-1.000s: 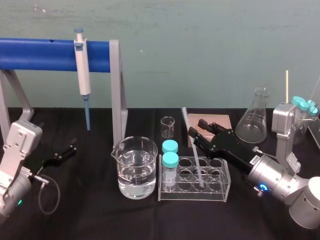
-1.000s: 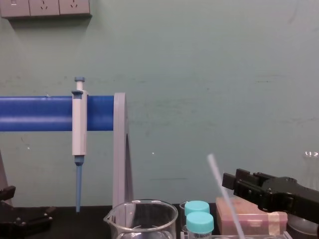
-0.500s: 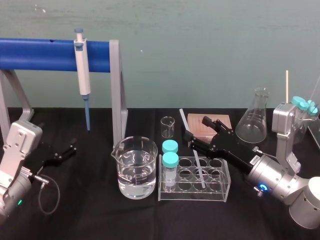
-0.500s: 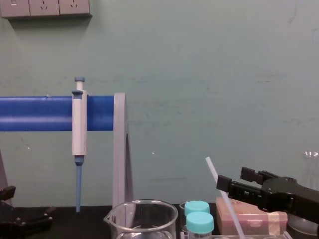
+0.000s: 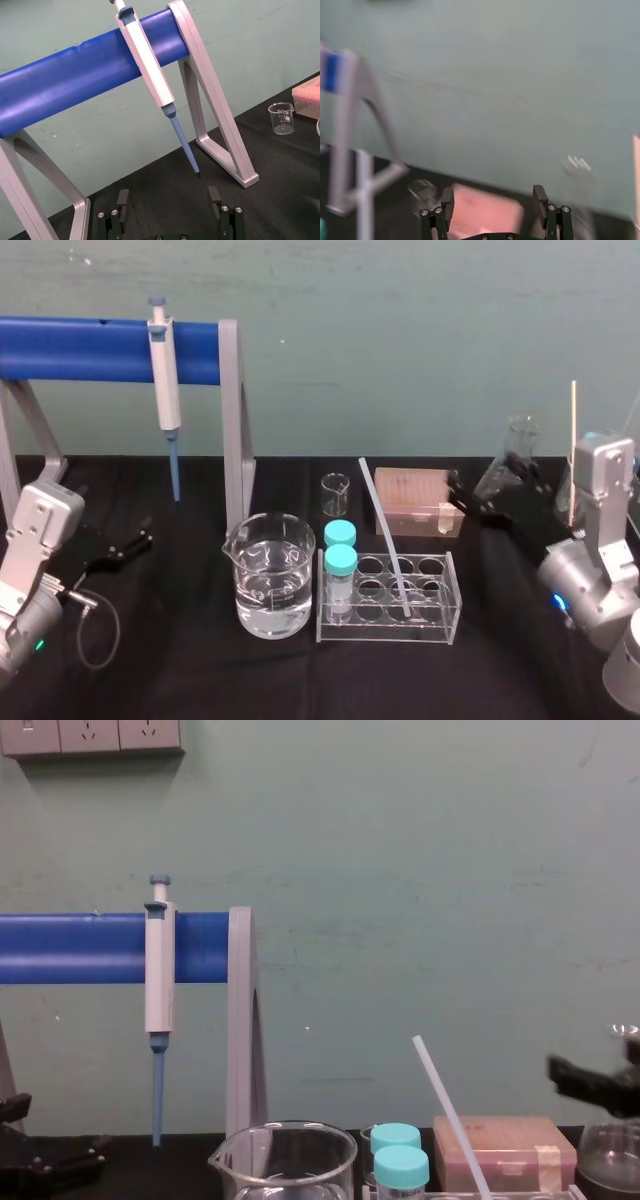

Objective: Pick up the stirring rod with one hand, then place it down.

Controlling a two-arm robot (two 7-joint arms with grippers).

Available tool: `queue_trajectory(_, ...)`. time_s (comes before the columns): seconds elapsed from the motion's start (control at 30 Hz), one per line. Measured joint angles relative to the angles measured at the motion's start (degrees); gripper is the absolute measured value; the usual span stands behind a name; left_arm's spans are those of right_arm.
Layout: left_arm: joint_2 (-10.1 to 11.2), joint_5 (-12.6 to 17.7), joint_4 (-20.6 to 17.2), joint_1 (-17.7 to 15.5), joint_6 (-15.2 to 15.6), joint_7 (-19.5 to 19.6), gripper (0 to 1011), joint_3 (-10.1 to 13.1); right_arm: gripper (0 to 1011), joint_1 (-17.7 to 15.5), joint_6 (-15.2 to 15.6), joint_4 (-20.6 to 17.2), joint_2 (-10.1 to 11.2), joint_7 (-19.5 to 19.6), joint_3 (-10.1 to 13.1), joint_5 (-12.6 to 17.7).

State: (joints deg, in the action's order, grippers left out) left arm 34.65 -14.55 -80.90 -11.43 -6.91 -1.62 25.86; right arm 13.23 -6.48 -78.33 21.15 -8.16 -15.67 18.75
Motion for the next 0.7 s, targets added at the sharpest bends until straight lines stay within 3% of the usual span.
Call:
queue_trajectory(0.1, 0.00, 0.00, 0.00, 0.00, 0.00, 0.00, 1000, 0.00, 1003, -1.42, 3.55, -0.40, -0.46, 3.59, 1.06, -1.10)
queue_trajectory(0.27, 0.00, 0.00, 0.00, 0.00, 0.00, 0.00, 1000, 0.00, 1003, -2.58, 6.66, 0.00, -1.00, 4.87, 1.69, -1.57)
queue_trajectory(0.7, 0.00, 0.00, 0.00, 0.00, 0.00, 0.00, 1000, 0.00, 1003, -2.56, 6.34, -0.14, -0.93, 5.06, 1.73, -1.66)
